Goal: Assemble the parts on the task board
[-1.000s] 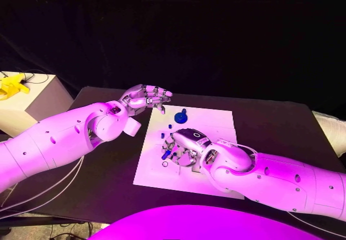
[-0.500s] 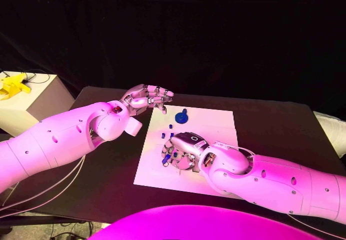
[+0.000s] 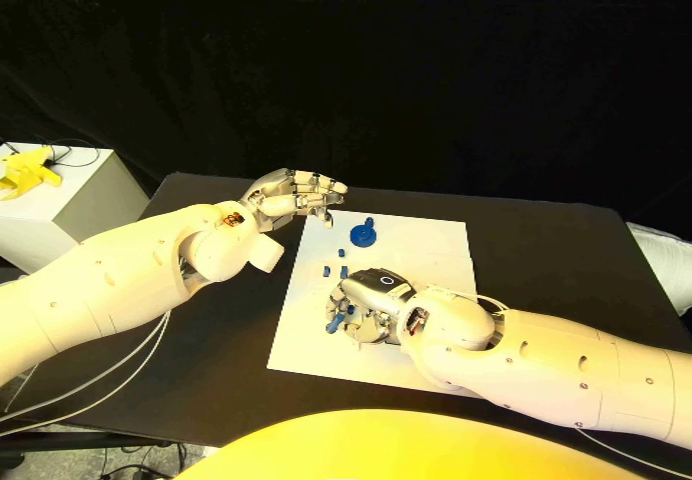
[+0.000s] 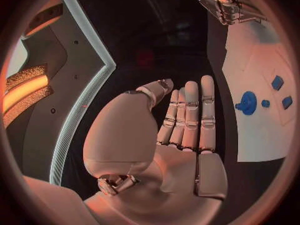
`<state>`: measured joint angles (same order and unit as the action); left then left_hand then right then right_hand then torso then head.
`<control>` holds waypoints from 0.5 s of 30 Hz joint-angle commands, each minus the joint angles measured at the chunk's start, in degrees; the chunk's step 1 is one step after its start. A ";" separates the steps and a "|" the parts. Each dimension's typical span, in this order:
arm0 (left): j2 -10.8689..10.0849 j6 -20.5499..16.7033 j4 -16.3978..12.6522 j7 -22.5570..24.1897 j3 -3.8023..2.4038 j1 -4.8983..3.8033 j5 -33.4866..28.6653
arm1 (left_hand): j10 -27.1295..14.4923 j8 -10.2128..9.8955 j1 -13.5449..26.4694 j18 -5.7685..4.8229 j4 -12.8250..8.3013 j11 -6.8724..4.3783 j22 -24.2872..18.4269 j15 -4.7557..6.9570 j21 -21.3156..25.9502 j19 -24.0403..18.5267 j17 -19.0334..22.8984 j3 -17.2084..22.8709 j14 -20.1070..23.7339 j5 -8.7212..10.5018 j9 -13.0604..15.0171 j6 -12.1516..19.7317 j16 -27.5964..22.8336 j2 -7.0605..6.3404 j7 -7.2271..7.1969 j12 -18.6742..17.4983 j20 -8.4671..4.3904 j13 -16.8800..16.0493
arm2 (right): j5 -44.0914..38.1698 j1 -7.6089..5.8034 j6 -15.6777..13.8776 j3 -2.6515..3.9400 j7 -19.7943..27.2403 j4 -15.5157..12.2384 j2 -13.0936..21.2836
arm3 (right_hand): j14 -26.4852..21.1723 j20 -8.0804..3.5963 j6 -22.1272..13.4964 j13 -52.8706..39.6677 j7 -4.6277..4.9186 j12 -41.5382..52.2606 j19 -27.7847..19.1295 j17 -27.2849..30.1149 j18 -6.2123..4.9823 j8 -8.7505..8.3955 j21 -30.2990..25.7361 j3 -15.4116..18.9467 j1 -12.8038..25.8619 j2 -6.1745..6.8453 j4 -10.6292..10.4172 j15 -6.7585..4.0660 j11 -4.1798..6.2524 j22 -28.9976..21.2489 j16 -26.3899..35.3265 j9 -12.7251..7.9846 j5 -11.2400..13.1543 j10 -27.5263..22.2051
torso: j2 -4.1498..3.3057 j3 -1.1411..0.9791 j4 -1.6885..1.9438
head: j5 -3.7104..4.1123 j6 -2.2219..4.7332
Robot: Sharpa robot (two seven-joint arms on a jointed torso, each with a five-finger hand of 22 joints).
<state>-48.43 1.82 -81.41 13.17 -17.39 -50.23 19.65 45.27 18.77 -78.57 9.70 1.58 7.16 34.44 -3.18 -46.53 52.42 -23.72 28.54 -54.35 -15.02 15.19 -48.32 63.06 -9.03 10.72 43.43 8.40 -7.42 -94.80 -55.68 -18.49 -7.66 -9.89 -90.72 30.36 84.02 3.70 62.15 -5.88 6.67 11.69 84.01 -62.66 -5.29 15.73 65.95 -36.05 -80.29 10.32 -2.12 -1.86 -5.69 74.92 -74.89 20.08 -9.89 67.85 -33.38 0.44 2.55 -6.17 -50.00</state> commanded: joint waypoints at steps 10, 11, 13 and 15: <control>0.13 1.05 -0.03 0.21 -0.04 0.07 -0.40 | 0.07 0.31 -0.25 0.85 -0.05 0.32 -0.10 -0.20 0.24 0.42 0.05 -0.36 0.11 0.05 -0.08 -0.20 -0.22 0.28 0.34 -0.29 0.18 0.08 | -4.02 0.24 1.32 -0.06 -1.70 0.54 -0.71 | 0.80 -0.26 0.18 -0.11 0.17 0.25 1.84 0.02 0.99 0.19 -0.02 -0.27 0.20 -0.43 0.13 -0.16 2.99 4.18 -0.12 3.15 -0.13 3.44 | 0.00 0.03 0.03 | 0.07 0.00; 0.13 1.07 -0.03 0.19 -0.04 0.08 -0.40 | 0.07 0.31 -0.25 0.85 -0.05 0.32 -0.10 -0.20 0.24 0.42 0.05 -0.36 0.11 0.05 -0.08 -0.20 -0.22 0.28 0.34 -0.29 0.18 0.08 | -4.29 0.24 1.51 -0.07 -1.73 0.52 -0.74 | 0.80 -0.26 0.18 -0.11 0.17 0.25 1.84 0.02 0.99 0.19 -0.02 -0.27 0.20 -0.43 0.13 -0.16 2.99 4.18 -0.12 3.15 -0.13 3.44 | -0.01 0.04 0.03 | 0.08 0.00; 0.14 1.10 -0.02 0.17 -0.04 0.08 -0.40 | 0.07 0.31 -0.25 0.85 -0.05 0.32 -0.10 -0.20 0.24 0.42 0.05 -0.36 0.11 0.05 -0.08 -0.20 -0.22 0.28 0.34 -0.29 0.18 0.08 | -4.67 0.25 1.82 -0.08 -1.76 0.45 -0.81 | 0.80 -0.26 0.18 -0.11 0.17 0.25 1.84 0.02 0.99 0.19 -0.02 -0.27 0.20 -0.43 0.13 -0.16 2.99 4.18 -0.12 3.15 -0.13 3.44 | -0.02 0.05 0.02 | 0.08 0.00; 0.15 1.13 0.01 0.16 -0.04 0.08 -0.40 | 0.07 0.31 -0.25 0.85 -0.05 0.32 -0.10 -0.20 0.24 0.42 0.05 -0.36 0.11 0.05 -0.08 -0.20 -0.22 0.28 0.34 -0.29 0.18 0.08 | -4.94 0.26 2.12 -0.11 -1.59 0.32 -0.91 | 0.79 -0.26 0.14 -0.14 0.18 0.16 1.83 0.04 0.99 0.21 -0.03 -0.34 0.27 -0.42 0.24 -0.16 2.98 4.20 -0.11 3.22 -0.07 3.46 | -0.02 0.05 0.02 | 0.06 0.00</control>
<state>-48.41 1.92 -81.35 13.11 -17.39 -50.23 19.64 45.27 18.77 -78.57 9.70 1.58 7.17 34.40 -3.19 -46.53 52.42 -23.73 28.54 -54.35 -15.02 15.20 -48.32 63.07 -9.03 10.72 43.43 8.40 -7.43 -97.65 -55.49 -17.88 -7.72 -11.04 -90.34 29.54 84.02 3.70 62.06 -5.93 6.76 11.56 84.01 -62.65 -5.29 15.70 65.95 -36.13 -80.20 10.24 -2.02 -1.86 -5.68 74.91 -74.89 20.41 -9.90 67.85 -33.39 0.48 2.59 -6.10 -50.00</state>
